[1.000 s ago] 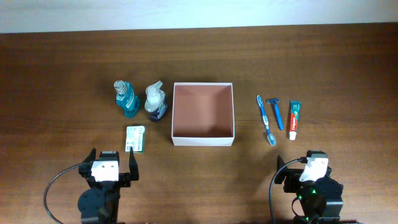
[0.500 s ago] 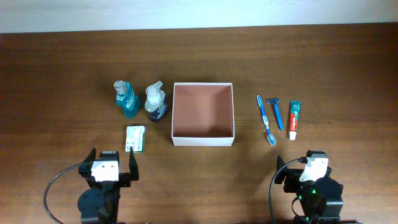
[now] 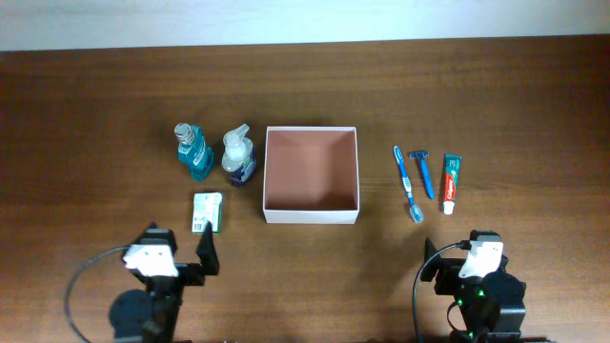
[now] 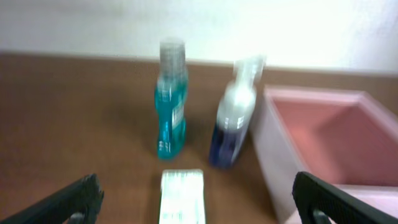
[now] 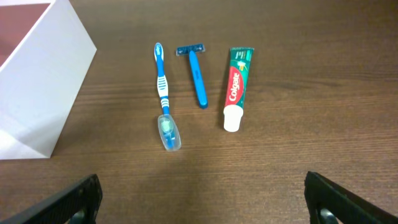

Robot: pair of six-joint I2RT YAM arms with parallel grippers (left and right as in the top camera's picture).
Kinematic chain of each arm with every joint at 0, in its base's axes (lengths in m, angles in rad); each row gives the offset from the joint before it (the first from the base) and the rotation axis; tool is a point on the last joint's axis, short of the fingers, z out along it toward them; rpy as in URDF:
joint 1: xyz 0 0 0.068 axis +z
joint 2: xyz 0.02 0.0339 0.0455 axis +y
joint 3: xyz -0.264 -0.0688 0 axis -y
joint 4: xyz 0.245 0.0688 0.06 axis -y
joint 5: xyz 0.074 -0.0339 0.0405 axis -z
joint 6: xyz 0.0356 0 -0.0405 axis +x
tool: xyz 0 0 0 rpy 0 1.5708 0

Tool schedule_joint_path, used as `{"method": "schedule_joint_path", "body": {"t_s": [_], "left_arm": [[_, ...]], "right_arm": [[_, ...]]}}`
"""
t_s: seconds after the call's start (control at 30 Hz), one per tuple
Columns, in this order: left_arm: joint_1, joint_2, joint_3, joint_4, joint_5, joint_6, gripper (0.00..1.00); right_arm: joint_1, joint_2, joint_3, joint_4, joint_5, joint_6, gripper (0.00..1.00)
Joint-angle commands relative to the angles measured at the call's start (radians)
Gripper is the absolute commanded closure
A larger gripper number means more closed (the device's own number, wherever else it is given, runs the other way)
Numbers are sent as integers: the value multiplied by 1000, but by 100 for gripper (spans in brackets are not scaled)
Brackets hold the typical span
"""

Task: Pack container
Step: 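Reach the left gripper to the teal Listerine bottle and grasp it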

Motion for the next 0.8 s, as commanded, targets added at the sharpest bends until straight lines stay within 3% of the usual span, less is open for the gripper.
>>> {"method": "schedule_joint_path", "body": {"t_s": [0.0, 0.2, 0.3, 0.4, 0.63, 0.77], "left_arm": [[0, 192, 235, 1, -67, -44, 0], [1, 798, 758, -286, -99, 76, 0], [0, 1186, 1187, -482, -63, 93, 0], [1, 1403, 1413, -570, -58, 94, 0], [0, 1674, 1476, -611, -37, 249, 0], [0, 1769, 1476, -653, -36, 265, 1]], "right_arm": [[-7, -6, -3, 0, 16, -6, 1], [-7, -7, -3, 0, 16, -6, 1], [-7, -6, -3, 0, 16, -6, 1], [-7, -7, -3, 0, 16, -6, 1], [-7, -6, -3, 0, 16, -6, 1], [-7, -6, -3, 0, 16, -6, 1]]}}
